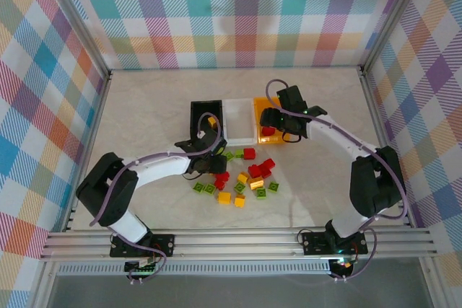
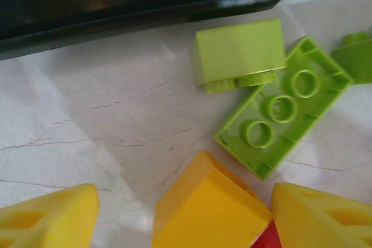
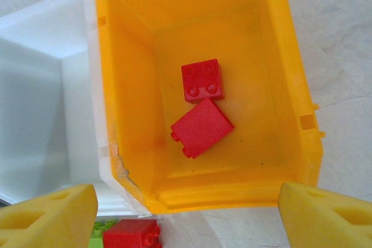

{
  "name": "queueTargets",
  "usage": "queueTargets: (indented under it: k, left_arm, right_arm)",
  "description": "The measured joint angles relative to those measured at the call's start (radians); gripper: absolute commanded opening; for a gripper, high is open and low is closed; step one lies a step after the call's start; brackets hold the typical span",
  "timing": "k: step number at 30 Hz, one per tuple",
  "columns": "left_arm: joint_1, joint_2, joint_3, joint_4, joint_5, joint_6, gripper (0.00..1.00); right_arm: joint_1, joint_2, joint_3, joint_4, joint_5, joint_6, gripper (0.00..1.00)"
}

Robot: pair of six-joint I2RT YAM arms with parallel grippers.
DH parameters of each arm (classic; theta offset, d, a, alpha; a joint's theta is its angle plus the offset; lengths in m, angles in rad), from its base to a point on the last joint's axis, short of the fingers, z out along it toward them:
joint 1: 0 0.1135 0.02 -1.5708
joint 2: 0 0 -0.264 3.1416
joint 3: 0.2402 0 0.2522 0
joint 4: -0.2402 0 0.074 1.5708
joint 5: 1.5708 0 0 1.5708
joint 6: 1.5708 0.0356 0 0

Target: Sort the legos into containers by color

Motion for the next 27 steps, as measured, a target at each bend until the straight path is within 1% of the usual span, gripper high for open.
queueTargets:
  k: [4, 9, 14, 20, 24, 27]
  left_arm:
    - [0.0, 0.017, 0.0, -0.005, -0.016, 0.001, 0.64]
    - [0.0, 0.017, -0.001, -0.006, -0.035, 0.003, 0.48]
    - [0.0, 0.017, -0.008, -0.008, -0.039, 0.002, 0.4]
    - [0.0, -0.012, -0.02, -0.032, -0.061, 0.002, 0.36]
    - [0.0, -0.071, -0.023, -0.062, -0.071, 0.002, 0.33]
    - [0.0, -0.119, -0.006, -0.097, -0.083, 0.002, 0.32]
  right_arm:
    - [0.0, -0.001, -0.001, 0.002, 0.003, 0.0, 0.82]
    - [0.0, -0.001, -0.001, 0.002, 0.003, 0.001, 0.82]
    - [0.0, -0.001, -0.001, 0.002, 0.007, 0.004, 0.82]
    - [0.0, -0.002, -0.001, 0.002, 0.014, 0.009, 0.82]
    - [0.0, -0.012, -0.011, 0.002, 0.017, 0.019, 0.82]
    - [0.0, -0.029, -0.024, 0.003, 0.022, 0.023, 0.82]
